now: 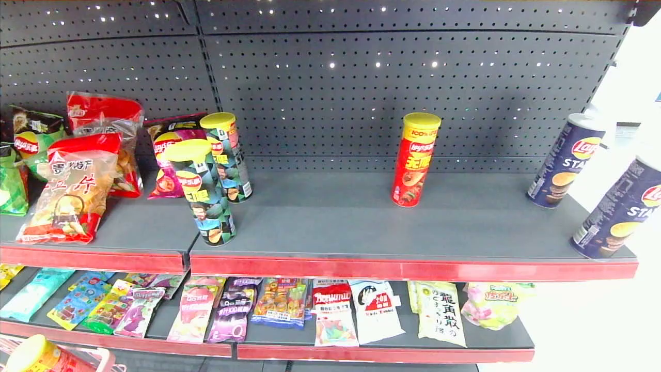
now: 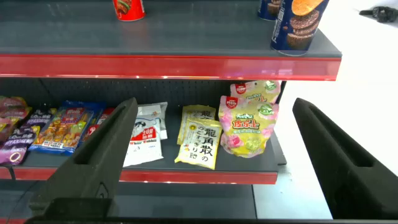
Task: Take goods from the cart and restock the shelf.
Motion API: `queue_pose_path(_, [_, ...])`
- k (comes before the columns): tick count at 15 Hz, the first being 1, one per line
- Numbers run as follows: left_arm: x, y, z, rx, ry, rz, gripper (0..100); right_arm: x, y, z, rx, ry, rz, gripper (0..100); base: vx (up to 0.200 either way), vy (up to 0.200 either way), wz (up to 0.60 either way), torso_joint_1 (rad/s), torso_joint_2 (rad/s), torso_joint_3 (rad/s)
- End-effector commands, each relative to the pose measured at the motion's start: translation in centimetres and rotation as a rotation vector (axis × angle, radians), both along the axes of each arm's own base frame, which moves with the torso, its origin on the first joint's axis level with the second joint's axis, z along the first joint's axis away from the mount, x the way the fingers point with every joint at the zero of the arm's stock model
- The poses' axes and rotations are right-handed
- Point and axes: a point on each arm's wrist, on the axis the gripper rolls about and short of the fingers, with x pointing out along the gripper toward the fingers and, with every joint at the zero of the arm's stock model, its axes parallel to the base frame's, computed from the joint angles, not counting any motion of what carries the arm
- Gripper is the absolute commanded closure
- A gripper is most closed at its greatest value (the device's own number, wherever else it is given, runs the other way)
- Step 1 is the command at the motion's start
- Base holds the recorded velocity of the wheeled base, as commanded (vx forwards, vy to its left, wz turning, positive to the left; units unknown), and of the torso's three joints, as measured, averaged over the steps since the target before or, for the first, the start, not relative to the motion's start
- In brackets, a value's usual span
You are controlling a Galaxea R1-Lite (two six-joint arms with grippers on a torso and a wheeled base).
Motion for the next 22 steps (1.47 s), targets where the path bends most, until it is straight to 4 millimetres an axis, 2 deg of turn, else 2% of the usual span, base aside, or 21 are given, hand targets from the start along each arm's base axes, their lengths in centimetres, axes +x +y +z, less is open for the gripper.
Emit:
queue_pose_path(1, [0.01,0.00,0.00,0.000,0.001,0.001,0,0.00,0.00,0.00,0.000,0.000,0.000,0,0.000,0.000,0.00,0.000,0.00,0.000])
queue_pose_path(3, [0.01,0.00,0.00,0.000,0.001,0.000,0,0.00,0.00,0.00,0.000,0.000,0.000,0,0.000,0.000,0.00,0.000,0.00,0.000])
queue_pose_path(22, [-0.01,0.00,0.04,0.001,-0.001,0.000,0,0.01,0.01,0.00,-0.003,0.002,0.008,0,0.000,0.000,0.60,0.003,0.00,0.002])
